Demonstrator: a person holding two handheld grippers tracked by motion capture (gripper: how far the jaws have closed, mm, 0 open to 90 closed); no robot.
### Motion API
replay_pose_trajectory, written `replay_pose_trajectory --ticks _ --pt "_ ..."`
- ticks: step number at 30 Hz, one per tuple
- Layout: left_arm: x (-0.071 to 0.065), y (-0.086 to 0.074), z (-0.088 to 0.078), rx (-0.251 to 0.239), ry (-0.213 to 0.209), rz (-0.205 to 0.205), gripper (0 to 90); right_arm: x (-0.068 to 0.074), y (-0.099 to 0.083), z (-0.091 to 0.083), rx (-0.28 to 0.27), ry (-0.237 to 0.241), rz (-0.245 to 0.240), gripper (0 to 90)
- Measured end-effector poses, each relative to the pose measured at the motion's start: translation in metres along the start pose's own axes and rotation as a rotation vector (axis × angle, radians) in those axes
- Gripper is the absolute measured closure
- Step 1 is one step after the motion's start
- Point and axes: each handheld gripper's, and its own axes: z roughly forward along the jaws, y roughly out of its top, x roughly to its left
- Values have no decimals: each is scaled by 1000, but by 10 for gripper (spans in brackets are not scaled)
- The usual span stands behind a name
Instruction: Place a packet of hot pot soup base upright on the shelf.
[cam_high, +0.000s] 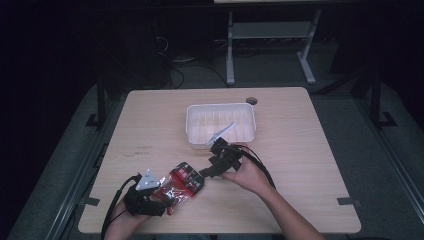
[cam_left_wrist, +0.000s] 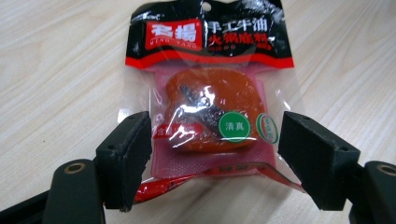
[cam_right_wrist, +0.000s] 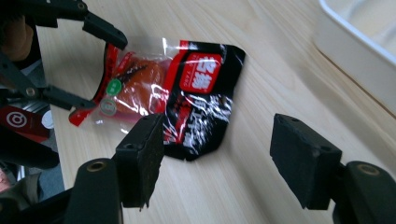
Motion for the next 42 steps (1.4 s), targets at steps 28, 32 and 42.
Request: replay_pose_trajectory --ticks 28,32,42 --pt "9 -8 2 25 -24 -7 329 -20 32 72 169 104 117 509" --pt "9 -9 3 21 -26 -8 329 -21 32 77 184 129 136 580" --pt "9 -9 4 31 -18 7 330 -9 42 59 146 214 123 710"
